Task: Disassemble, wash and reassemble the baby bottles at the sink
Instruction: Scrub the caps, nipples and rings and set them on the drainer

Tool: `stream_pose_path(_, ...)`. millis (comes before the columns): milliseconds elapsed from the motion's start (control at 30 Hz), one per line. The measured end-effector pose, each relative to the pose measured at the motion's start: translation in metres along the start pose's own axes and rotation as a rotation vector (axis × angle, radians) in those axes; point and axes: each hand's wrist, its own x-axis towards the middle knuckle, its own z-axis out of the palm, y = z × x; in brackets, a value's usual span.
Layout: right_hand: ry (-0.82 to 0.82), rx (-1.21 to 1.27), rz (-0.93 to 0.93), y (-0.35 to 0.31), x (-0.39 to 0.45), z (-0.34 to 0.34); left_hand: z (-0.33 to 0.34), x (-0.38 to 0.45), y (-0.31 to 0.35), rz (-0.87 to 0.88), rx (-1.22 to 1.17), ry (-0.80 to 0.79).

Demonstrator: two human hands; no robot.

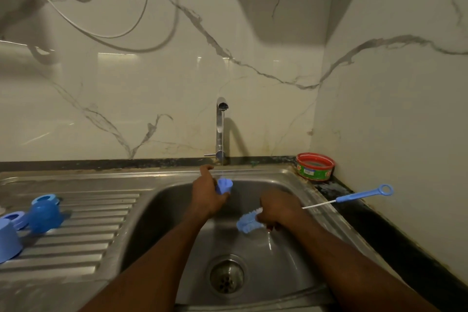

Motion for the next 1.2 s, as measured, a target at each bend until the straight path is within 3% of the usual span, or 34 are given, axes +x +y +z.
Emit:
stream_pose_path(67, 0.003, -0.002, -0.009, 0.0, 0.0, -0.001, -0.001, 0.003, 0.0, 0.023, -0.039, 0.037)
stream_pose_path(200, -0.009, 0.015, 0.0, -0.001, -0.002, -0.003, 0.001, -0.004, -0.01, 0.086, 0.14, -0.181)
stream_pose_path(367, 0.021, -0.019, -0.016, -0.001, -0.001, -0.003, -0.008, -0.001, -0.002, 0.112, 0.27, -0.125)
stream_pose_path(533, 0.066, -0.024, -0.008, -0.006, -0.002, -0.003, -0.009, -0.006, -0.004, 0.09, 0.388, -0.232)
stream_pose_path(667, 0.07, -0.022, -0.009, -0.005, -0.006, -0.006, -0.011, -0.007, -0.008, 0.093, 0.393, -0.2)
stream_pose_path(900, 0.215, 0.042, -0.013, -0.013, -0.006, -0.021, -0.025, -0.01, 0.0, 0.082, 0.325, -0.082)
stream_pose_path(1000, 0.096, 0.073, -0.042, -0.014, -0.008, -0.018, -0.031, -0.016, -0.002, 0.019, 0.455, -0.13)
stream_pose_path(1100, 0.17, 0.109, -0.015, -0.018, -0.012, -0.019, -0.036, -0.015, 0.001, 0.052, 0.32, -0.023)
stream_pose_path(1200, 0.152, 0.114, -0.022, -0.022, -0.018, -0.021, -0.036, -0.024, 0.005, -0.017, 0.381, -0.138)
